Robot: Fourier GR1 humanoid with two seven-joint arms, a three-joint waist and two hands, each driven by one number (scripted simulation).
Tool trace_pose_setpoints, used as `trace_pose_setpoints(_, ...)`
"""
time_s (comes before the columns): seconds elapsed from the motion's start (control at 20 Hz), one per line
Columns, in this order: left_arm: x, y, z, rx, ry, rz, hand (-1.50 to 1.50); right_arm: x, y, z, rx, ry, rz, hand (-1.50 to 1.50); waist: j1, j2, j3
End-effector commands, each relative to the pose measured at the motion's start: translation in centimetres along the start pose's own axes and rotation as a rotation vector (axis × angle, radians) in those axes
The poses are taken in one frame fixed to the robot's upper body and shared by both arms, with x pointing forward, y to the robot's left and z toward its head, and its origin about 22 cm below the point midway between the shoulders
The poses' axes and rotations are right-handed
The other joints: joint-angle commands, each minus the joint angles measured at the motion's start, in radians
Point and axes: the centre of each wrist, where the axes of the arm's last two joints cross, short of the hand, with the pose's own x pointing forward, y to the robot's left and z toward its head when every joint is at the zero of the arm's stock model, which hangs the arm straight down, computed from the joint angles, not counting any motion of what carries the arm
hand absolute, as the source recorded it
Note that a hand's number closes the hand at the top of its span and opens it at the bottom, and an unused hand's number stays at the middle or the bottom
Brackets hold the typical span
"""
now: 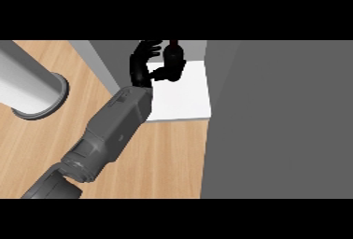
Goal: Pick up the wine, place it into the cabinet and close the cabinet
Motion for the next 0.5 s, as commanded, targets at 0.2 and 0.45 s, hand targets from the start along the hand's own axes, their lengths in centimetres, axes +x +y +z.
trace_pose_setpoints(0.2, 0.1, 0.2, -0.7, 0.043, -0.01, -0.141, -1.5, 2.1, 0.4, 1.8, 0.041, -0.05, -0.05, -1.5, -0.002, -0.001, 0.001)
trace_pose_setpoints(0.45, -0.7, 2.0, -1.5, 0.07, 0.009, -0.158, -1.5, 3.5, 0.6, 2.8, 0.048, -0.062, -0.067, -1.5, -0.021, 0.003, 0.001)
